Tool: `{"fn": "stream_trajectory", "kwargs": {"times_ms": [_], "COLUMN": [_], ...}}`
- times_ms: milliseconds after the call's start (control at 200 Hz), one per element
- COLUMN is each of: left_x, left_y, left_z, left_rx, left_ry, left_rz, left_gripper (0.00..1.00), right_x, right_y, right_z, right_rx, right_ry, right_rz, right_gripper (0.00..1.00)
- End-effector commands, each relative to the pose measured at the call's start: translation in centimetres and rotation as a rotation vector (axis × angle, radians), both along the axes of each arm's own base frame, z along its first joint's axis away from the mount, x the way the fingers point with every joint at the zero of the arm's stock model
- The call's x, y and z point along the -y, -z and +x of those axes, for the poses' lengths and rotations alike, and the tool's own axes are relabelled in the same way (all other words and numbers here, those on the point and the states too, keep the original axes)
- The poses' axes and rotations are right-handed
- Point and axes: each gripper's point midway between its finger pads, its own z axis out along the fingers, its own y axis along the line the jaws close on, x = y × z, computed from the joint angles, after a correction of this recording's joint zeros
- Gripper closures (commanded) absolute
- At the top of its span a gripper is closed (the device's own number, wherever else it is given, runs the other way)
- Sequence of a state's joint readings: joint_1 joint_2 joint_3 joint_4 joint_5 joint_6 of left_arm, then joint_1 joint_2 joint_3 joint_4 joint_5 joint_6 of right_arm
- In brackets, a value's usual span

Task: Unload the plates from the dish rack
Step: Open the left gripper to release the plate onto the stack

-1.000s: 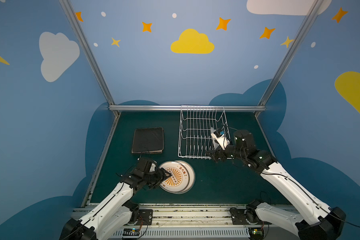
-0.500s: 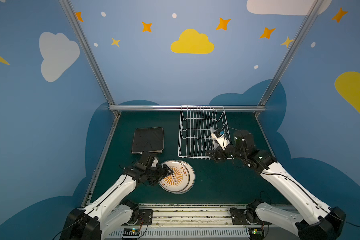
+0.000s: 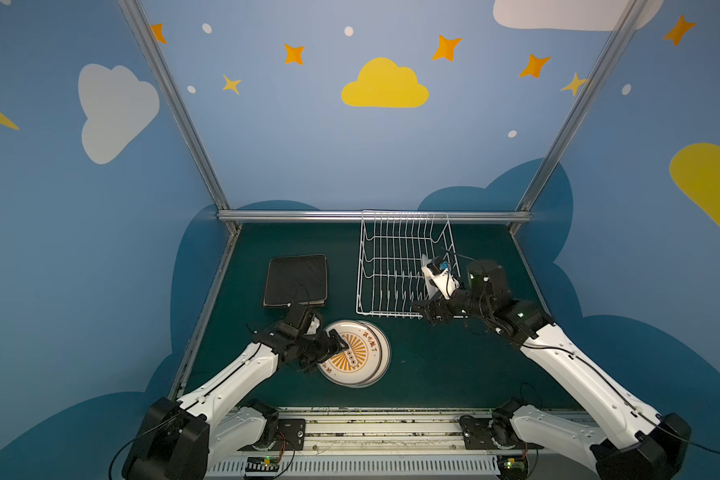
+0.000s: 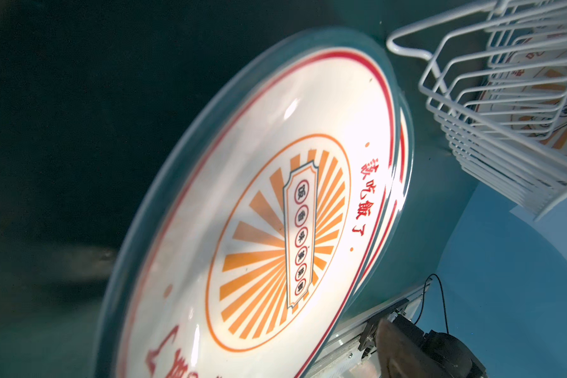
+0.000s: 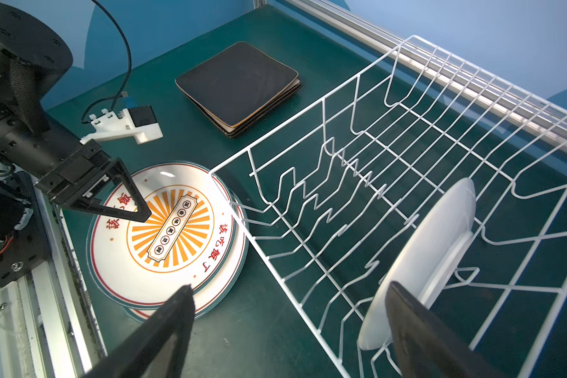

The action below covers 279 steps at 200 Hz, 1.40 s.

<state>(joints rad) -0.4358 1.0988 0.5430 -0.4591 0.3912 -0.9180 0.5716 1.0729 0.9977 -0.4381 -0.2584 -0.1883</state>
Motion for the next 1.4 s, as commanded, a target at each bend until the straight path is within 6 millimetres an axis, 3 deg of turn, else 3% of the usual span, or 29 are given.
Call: {"fn": "stream_trajectory", "kwargs": {"times_ms": [0, 616, 1091, 1392], "left_x": [0.9, -0.9, 0.4, -0.5], "left_y": [-0.8, -1.5, -0.7, -1.6], "left_z": [0.8, -0.1, 0.2, 0.6], "left_rx": [0.028, -0.016, -0.034, -0.005], "left_ry": [0.017, 0.104, 0.136, 0.122], "left_rz": [-0.013, 0.175, 0.151, 0.209], "left_gripper": [0.09, 0.07, 0.06, 0.07], "right_x": [-0.3, -0.1, -0.1, 0.0], "right_y": [-0.5, -0.2, -0.1, -0.1], "right_z": [0.2, 0.0, 0.0, 0.1], "right_rx": [0.018, 0.012, 0.01, 0.016], "right_ry": [-0.003, 0.001, 0.004, 0.01], "right_rz": [0.009, 0.006, 0.002, 0.001], "right_gripper": [0.1, 0.09, 0.1, 0.1]}}
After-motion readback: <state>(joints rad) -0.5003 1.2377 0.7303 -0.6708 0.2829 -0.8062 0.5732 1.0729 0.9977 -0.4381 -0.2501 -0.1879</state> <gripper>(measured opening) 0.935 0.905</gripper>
